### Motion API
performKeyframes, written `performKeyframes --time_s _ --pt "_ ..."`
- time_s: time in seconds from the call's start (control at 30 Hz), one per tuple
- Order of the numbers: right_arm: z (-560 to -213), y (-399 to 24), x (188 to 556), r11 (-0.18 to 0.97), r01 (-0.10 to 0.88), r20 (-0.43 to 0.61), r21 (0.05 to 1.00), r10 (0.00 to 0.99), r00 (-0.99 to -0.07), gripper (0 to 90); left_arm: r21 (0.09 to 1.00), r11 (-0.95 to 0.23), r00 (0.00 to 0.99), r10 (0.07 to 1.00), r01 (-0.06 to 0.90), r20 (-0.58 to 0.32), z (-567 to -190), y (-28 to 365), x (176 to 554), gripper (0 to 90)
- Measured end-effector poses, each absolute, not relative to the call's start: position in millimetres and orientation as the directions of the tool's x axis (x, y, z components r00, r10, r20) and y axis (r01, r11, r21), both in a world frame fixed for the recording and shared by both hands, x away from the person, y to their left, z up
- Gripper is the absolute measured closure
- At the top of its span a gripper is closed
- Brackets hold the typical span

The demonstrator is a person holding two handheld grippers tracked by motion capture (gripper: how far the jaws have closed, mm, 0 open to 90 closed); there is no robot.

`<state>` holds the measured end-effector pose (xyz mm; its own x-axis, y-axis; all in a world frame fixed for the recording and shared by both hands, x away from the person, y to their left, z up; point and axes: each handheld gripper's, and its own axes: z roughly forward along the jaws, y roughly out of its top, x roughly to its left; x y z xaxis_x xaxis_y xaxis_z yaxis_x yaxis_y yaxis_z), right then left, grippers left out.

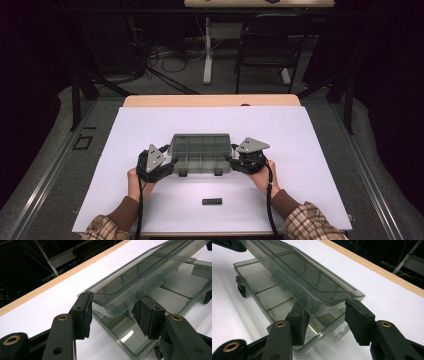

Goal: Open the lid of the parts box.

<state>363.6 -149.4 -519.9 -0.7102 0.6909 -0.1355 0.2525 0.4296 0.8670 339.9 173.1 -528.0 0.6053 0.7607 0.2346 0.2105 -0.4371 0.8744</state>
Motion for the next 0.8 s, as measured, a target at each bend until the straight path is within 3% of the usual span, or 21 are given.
performKeyframes --time_s 0.23,0.8 --pt "-515.2 -149.1 364.6 0.422 0.243 -0.144 0.873 0.701 -0.699 49.9 0.884 -0.436 0.600 0.757 0.168 0.259 -523.4 174.9 341.7 53.9" --pt "-506.9 -145.0 379.1 0.399 0.232 -0.142 0.887 0.715 -0.684 51.9 0.911 -0.380 0.614 0.761 0.157 0.211 -514.8 181.6 357.9 61.0"
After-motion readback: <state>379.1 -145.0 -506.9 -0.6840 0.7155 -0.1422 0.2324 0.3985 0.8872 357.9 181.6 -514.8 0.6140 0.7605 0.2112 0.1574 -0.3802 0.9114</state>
